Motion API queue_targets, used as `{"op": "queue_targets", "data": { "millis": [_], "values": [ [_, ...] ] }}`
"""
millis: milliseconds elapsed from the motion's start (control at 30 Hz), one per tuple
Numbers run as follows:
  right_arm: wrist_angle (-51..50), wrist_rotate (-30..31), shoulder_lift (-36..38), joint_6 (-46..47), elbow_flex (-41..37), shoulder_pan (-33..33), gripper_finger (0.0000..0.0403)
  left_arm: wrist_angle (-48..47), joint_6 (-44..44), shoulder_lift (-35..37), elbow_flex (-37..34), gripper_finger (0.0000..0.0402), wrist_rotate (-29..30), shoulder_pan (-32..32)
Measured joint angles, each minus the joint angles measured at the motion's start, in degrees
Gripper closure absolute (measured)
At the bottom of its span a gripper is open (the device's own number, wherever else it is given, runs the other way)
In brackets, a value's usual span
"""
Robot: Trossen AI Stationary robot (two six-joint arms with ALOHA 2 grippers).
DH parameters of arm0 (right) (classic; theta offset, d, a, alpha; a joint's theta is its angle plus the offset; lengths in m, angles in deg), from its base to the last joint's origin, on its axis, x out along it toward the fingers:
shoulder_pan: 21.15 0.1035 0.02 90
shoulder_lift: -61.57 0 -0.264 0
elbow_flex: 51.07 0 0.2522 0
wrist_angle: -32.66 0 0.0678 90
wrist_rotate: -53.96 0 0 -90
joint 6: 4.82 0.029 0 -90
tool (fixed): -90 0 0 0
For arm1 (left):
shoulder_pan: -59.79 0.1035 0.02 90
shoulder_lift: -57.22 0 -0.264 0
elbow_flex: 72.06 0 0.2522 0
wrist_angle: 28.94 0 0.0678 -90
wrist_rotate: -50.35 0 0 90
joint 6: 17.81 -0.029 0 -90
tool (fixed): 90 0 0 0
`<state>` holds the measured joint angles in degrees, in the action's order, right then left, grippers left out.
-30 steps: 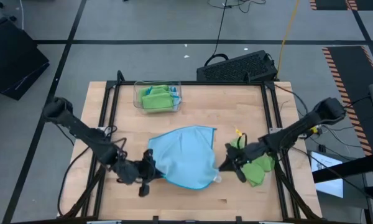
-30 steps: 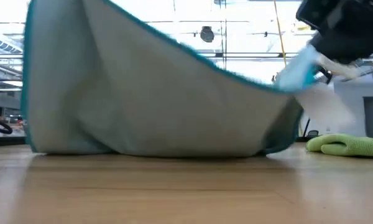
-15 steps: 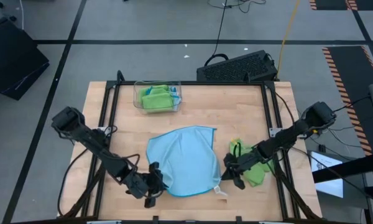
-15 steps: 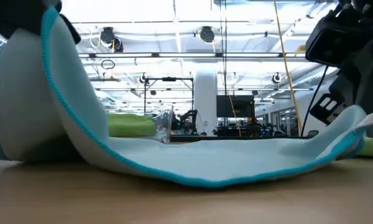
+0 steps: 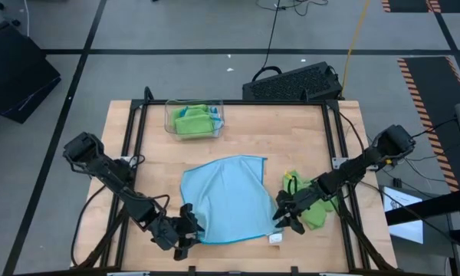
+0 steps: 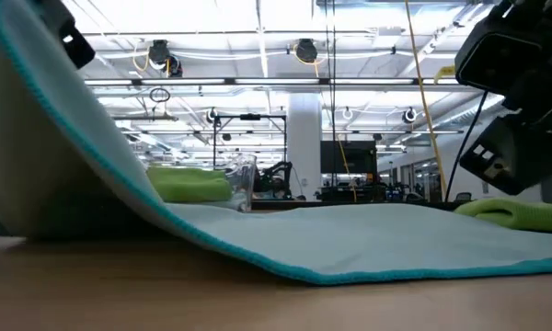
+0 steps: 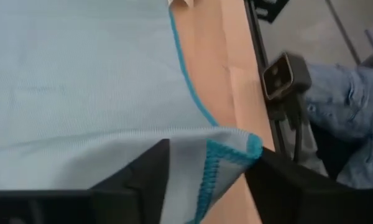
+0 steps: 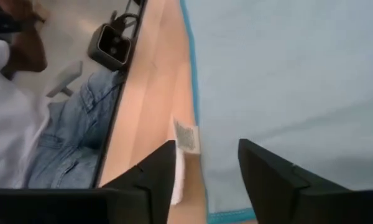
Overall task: Fold microfiber towels
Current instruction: Fold the blue microfiber cloth
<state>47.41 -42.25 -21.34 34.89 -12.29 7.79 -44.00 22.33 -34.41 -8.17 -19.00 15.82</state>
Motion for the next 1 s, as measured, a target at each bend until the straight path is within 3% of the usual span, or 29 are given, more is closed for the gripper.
{"op": "queue_targets", "data": {
  "millis": [200, 333, 433, 567, 667, 767, 1000],
  "values": [
    [3.93, 16.5, -0.84, -0.49, 0.0, -0.06, 0.0226, 1.24, -4.98, 0.0, 0.0, 0.0143, 1.24, -2.21],
    [9.23, 18.14, -1.74, -2.68, 0.0, -0.04, 0.024, 3.61, -8.22, 0.67, 0.04, 0.0114, 3.85, -2.71],
    [14.58, 19.48, -3.12, -5.02, 0.16, -0.1, 0.0249, -2.39, -5.6, 2.26, 0.07, 0.01, 8.46, -2.7],
    [15.16, 21.18, -6.42, -8.25, 3.88, -0.72, 0.0262, -18.45, 4.01, 3.26, 0.07, 0.01, 16.39, -2.55],
    [14.65, 21.17, -11.28, -11.34, 8.02, -1.2, 0.0272, -27.87, 13.02, 3.25, -0.97, 0.012, 18.33, -1.6],
    [14.58, 21.17, -17.04, -14.74, 12.12, -1.22, 0.0282, -27.64, 18.45, 3.13, -4.11, 0.0161, 15.84, 0.07],
    [10.91, 16.75, -24.66, -17.32, 16.09, -1.22, 0.0305, -10.1, 20.03, 3.13, -14.62, 0.0278, 11.56, 2.3]
  ]
}}
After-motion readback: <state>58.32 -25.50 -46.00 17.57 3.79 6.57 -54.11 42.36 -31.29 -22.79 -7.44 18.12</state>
